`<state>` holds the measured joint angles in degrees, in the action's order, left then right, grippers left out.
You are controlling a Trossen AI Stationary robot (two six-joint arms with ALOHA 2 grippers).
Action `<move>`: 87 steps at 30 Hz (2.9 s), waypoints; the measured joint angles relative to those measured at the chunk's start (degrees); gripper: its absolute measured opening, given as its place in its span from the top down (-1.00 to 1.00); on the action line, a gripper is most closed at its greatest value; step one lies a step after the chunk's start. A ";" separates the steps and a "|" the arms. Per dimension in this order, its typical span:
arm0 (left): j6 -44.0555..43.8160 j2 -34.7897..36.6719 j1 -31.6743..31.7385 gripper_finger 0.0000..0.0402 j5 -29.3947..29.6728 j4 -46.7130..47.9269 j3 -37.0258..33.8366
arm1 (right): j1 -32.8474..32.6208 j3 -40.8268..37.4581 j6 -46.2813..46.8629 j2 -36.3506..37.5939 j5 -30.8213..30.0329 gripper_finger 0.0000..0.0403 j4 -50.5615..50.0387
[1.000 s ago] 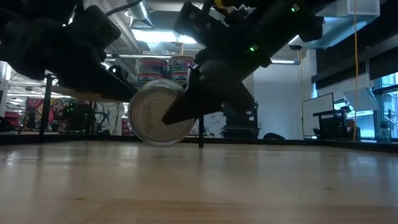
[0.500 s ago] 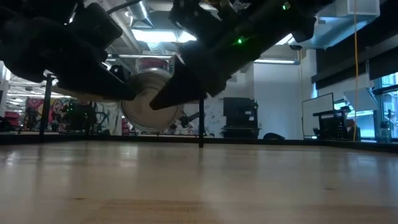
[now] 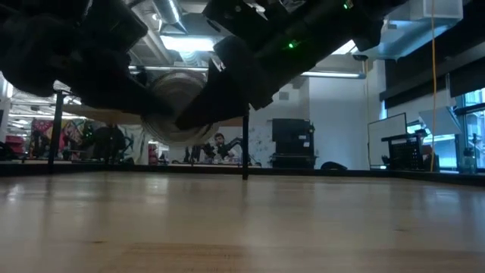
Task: Stack canned seafood by type on shelf
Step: Put the green tuna can on the shelf
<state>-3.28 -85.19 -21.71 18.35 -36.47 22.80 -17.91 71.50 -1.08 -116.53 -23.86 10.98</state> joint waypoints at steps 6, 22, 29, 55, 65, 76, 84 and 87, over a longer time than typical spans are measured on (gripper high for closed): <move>-0.22 3.30 -1.39 0.36 4.30 6.66 0.94 | -0.09 -0.02 -1.49 2.56 0.11 -0.65 -5.83; -15.15 20.97 -9.16 0.36 23.85 71.41 23.60 | -4.69 -7.18 1.08 7.69 1.03 -0.78 -12.45; -19.07 21.26 -9.16 0.36 28.19 84.96 30.04 | -4.85 -14.73 1.09 7.67 1.01 -0.72 2.86; -13.53 20.54 -0.51 0.36 47.48 103.12 28.92 | -4.44 -14.97 0.72 7.67 1.01 -0.72 4.02; -12.09 18.46 13.18 0.36 46.37 101.43 27.22 | -4.06 -14.99 0.76 7.67 1.01 -0.72 4.51; -6.17 14.50 21.10 0.34 44.03 97.04 27.22 | -3.69 -14.99 0.87 7.67 1.55 -0.72 4.35; -6.06 14.13 26.25 0.32 42.04 96.94 27.22 | -3.69 -14.99 0.85 7.67 1.60 -0.72 4.36; -6.04 14.16 28.13 0.31 41.43 96.59 27.24 | -3.69 -14.99 0.85 7.67 1.60 -0.72 4.38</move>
<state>-9.32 -71.02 6.42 59.79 60.12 50.04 -21.61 56.51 -0.23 -108.86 -22.26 15.35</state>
